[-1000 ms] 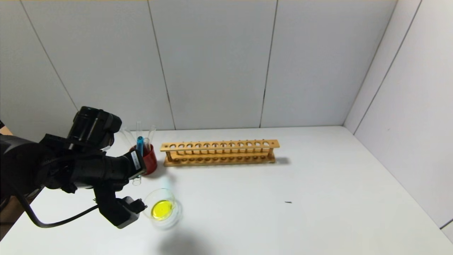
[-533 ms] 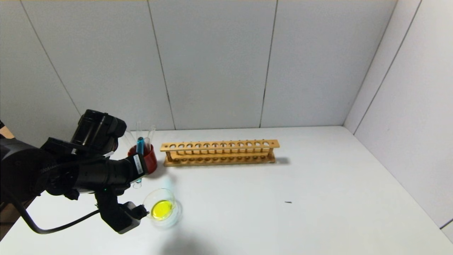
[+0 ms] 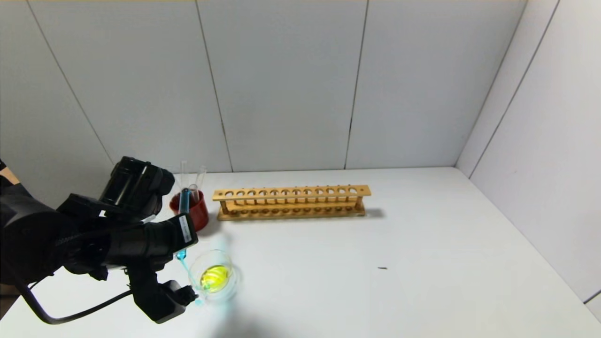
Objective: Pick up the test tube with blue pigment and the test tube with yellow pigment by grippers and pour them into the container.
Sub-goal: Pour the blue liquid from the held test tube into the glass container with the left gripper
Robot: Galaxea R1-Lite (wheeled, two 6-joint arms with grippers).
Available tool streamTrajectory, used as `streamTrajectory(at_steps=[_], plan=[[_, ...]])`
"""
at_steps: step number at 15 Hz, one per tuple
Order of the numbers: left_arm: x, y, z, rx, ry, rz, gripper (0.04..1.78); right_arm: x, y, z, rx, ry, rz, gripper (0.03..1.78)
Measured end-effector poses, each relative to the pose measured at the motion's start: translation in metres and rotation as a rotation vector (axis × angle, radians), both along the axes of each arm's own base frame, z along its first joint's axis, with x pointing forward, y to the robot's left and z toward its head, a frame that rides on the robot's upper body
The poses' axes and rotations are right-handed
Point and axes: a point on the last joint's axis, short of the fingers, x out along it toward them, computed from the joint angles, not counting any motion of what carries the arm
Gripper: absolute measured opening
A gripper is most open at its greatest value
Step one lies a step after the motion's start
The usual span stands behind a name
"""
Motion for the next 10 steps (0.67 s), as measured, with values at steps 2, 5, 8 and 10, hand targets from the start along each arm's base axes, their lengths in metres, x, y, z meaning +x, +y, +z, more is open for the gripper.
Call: streamTrajectory(at_steps=[2,5,8,10], plan=[[-0.002,-0.003,-0.002,0.012,0.000,0.001,0.31,0.000,0.000,0.000,0.000,0.000,0.000,1.75],[0.003,-0.005,-0.003,0.004,-0.023,0.003,0.31,0.000,0.000,0.000,0.000,0.000,0.000,1.75],[0.010,-0.002,-0.010,0.006,-0.017,0.022,0.31,0.000,0.000,0.000,0.000,0.000,0.000,1.75],[0.015,-0.004,-0.014,0.005,-0.019,0.023,0.31,0.000,0.000,0.000,0.000,0.000,0.000,1.75]])
